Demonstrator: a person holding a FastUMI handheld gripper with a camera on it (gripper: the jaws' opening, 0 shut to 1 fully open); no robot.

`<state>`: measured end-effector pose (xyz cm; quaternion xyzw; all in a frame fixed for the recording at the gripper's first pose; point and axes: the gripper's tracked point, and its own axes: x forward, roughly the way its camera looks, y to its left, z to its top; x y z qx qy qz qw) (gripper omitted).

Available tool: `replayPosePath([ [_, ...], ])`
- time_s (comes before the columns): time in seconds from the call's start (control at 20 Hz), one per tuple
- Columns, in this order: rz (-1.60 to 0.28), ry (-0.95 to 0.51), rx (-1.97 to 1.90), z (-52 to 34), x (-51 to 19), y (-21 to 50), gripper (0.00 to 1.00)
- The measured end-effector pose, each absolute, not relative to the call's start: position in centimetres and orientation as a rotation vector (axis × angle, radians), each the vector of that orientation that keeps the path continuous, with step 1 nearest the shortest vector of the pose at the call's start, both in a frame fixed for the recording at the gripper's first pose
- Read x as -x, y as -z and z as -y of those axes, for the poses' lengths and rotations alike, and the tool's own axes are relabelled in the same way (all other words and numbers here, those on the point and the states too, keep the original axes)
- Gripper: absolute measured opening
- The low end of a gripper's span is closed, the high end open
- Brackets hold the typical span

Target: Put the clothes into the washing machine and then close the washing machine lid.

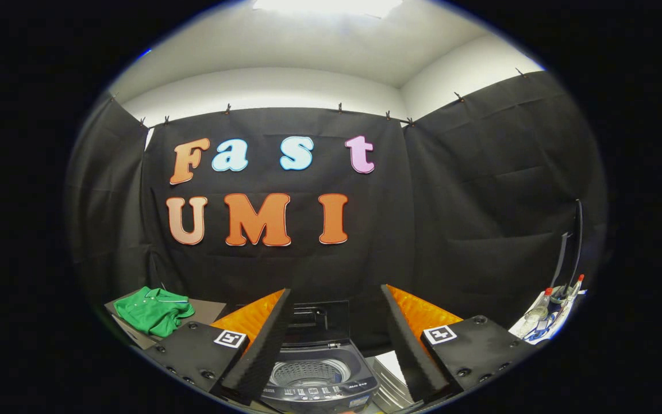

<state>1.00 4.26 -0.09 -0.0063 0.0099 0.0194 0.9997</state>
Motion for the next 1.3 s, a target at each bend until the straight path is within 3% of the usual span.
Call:
replayPosePath([
  [0.7, -0.009, -0.192, 0.021, -16.7, -4.3, -0.7, 0.96],
  [1.3, -0.012, -0.461, -0.018, -36.5, -7.5, -0.5, 0.96],
])
